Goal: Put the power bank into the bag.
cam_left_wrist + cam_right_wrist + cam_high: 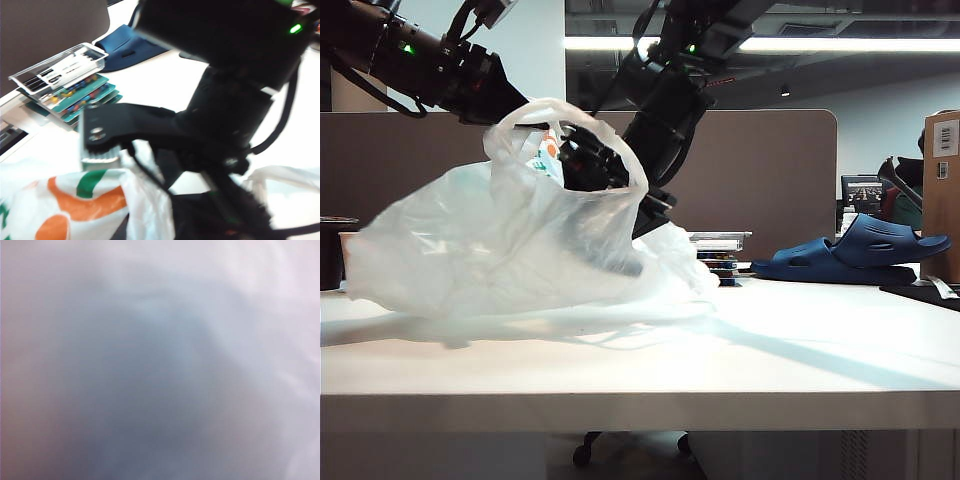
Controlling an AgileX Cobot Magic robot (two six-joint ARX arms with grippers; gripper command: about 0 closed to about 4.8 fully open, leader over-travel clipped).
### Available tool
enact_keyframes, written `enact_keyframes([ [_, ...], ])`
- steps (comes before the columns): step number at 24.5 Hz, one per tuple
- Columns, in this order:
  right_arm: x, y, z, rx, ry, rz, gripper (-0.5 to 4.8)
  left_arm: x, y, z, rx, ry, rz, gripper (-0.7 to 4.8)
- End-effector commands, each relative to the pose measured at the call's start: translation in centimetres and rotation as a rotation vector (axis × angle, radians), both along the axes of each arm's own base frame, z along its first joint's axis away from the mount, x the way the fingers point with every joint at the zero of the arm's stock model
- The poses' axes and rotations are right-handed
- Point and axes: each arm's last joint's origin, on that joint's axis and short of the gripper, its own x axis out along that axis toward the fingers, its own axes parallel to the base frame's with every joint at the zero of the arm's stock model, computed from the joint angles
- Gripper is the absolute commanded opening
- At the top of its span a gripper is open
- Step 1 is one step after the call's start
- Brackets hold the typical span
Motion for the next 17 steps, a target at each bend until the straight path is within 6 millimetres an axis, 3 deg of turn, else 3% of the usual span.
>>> enact_keyframes([
  [1, 0.3, 1.0, 0.1, 0.067, -0.038, -0.003, 2.91, -0.1, 0.0, 0.4, -0.009, -0.011, -0.012, -0.07],
  [8, 0.4, 3.3, -3.0, 0.145, 0.042, 0.056, 2.91, -0.1, 0.0, 0.3, -0.015, -0.007, -0.029, -0.07],
  [17, -0.5, 6.2, -5.1, 0.183, 0.046, 0.107, 2.91, -0.2, 0.2, -0.7, 0.05, 0.083, 0.072, -0.07],
])
